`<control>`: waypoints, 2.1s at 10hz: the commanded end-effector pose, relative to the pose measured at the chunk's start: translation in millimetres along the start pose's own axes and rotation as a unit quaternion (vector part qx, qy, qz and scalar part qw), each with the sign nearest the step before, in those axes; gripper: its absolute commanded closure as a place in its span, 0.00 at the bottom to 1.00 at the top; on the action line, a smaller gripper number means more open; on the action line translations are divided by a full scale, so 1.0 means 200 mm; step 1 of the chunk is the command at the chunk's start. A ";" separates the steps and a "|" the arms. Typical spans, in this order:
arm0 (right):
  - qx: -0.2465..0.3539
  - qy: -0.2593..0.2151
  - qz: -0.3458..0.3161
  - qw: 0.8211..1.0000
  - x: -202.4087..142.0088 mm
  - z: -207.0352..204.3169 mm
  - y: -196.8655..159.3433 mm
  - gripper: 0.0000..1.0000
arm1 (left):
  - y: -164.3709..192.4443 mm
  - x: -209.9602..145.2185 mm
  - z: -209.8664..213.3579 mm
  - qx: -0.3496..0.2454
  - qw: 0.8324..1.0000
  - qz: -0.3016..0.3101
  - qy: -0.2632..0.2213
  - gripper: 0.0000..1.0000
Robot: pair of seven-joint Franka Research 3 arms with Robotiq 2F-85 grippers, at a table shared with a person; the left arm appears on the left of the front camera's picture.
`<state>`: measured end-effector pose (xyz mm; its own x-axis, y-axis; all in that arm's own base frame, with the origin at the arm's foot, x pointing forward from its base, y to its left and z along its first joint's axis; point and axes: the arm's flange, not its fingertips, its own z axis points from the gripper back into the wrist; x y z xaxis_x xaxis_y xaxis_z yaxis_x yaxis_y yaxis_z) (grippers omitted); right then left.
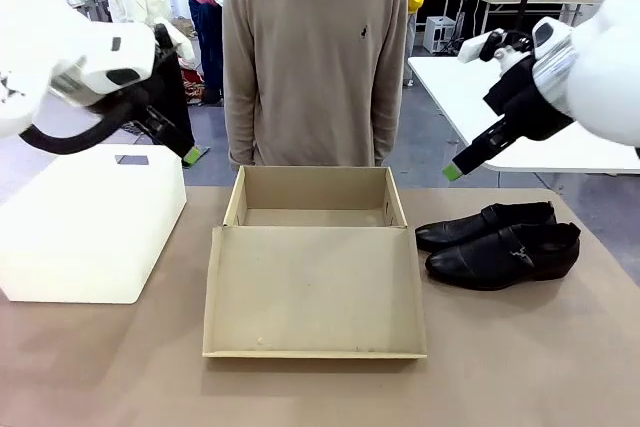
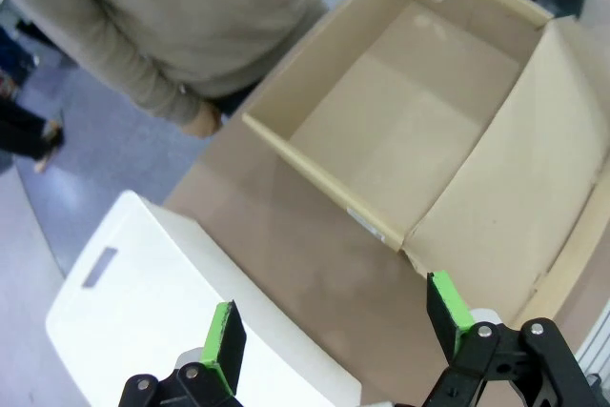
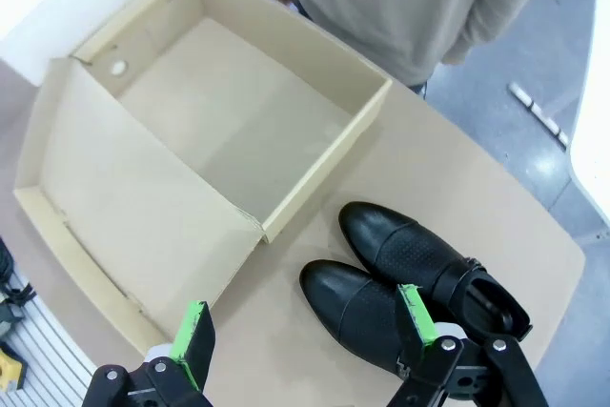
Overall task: Pack the shoes into the box.
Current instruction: Place one shoe of the Shoes into the Shoes Box.
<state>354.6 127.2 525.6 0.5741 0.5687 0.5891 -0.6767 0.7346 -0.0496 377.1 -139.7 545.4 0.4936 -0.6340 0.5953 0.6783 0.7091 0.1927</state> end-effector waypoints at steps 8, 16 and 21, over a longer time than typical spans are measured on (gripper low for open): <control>0.123 -0.096 0.070 0.985 -0.05 0.36 -0.19 0.00 | 0.36 -0.07 0.19 -0.116 0.981 -0.092 -0.124 0.00; 0.109 -0.092 0.074 0.987 -0.03 0.37 -0.16 0.00 | 0.37 -0.12 0.19 -0.117 0.982 -0.074 -0.128 0.00; 0.109 -0.091 0.066 0.988 -0.04 0.37 -0.16 0.00 | 0.37 -0.12 0.19 -0.117 0.982 -0.074 -0.128 0.00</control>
<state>335.7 71.5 581.5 0.4016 0.5708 0.7162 -0.8280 0.5605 0.0177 393.0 -62.6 575.8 0.2664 -0.6111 0.7453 0.8435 0.5220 0.1266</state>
